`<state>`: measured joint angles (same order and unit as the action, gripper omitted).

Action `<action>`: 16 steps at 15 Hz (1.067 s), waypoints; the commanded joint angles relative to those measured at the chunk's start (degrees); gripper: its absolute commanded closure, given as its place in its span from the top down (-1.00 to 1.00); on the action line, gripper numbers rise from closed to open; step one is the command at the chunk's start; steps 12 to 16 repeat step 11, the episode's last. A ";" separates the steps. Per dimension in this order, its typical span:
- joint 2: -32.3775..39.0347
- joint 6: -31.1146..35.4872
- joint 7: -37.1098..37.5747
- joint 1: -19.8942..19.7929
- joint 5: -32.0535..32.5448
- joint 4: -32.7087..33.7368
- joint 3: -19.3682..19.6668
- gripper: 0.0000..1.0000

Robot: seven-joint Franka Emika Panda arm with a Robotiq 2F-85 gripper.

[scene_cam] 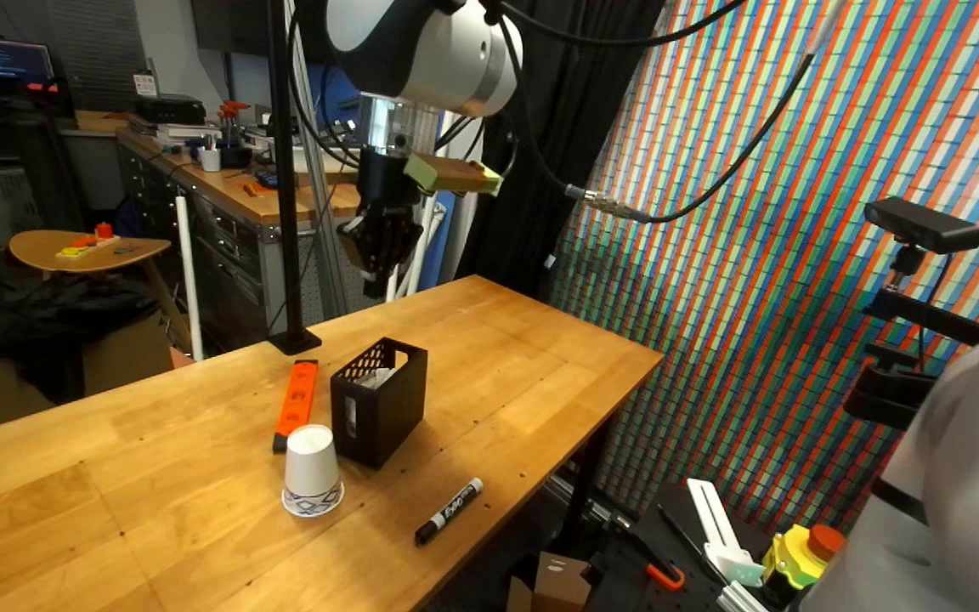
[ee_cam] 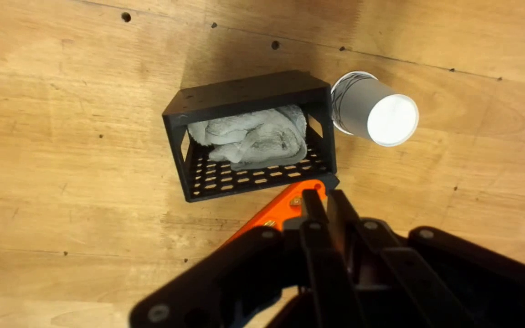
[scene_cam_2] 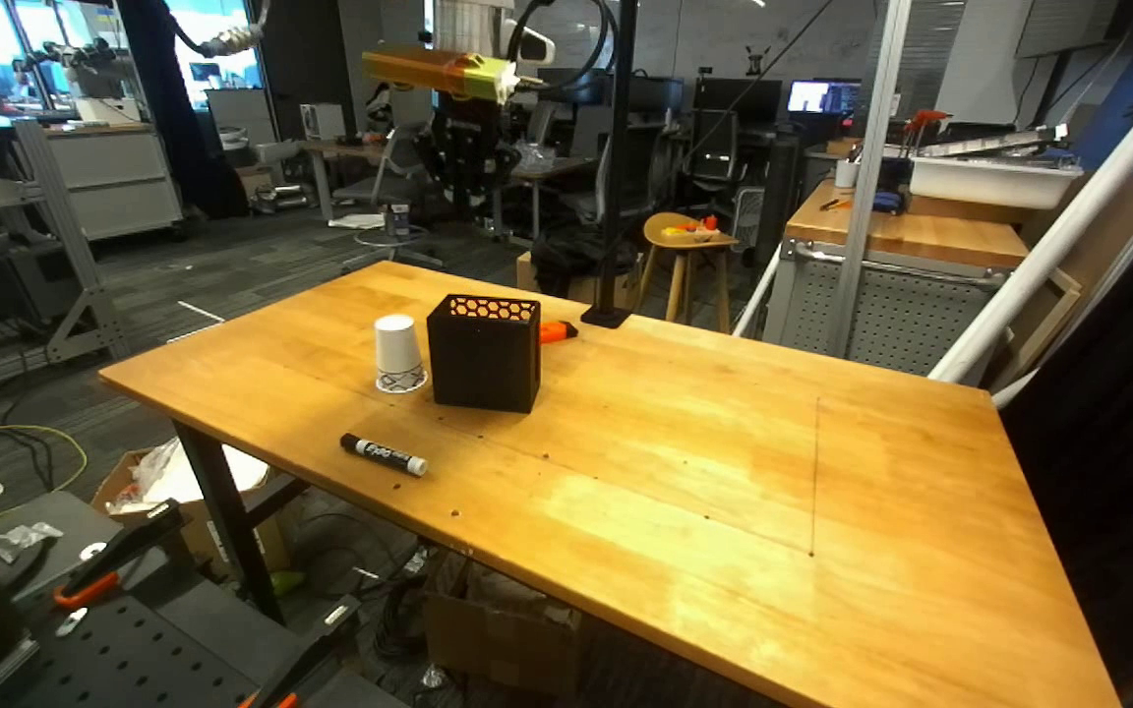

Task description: Pick up the towel and put it in the box

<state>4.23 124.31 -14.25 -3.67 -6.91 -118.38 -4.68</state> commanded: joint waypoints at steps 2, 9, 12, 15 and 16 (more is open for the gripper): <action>-1.38 -0.22 0.12 1.40 -0.26 -1.05 1.43 -0.52; -1.23 -0.21 0.24 1.38 -0.27 -1.69 1.48 -0.52; -1.23 -0.21 0.24 1.38 -0.27 -1.70 1.48 -0.52; -1.23 -0.21 0.24 1.38 -0.27 -1.70 1.48 -0.52; -1.23 -0.21 0.24 1.38 -0.27 -1.70 1.48 -0.52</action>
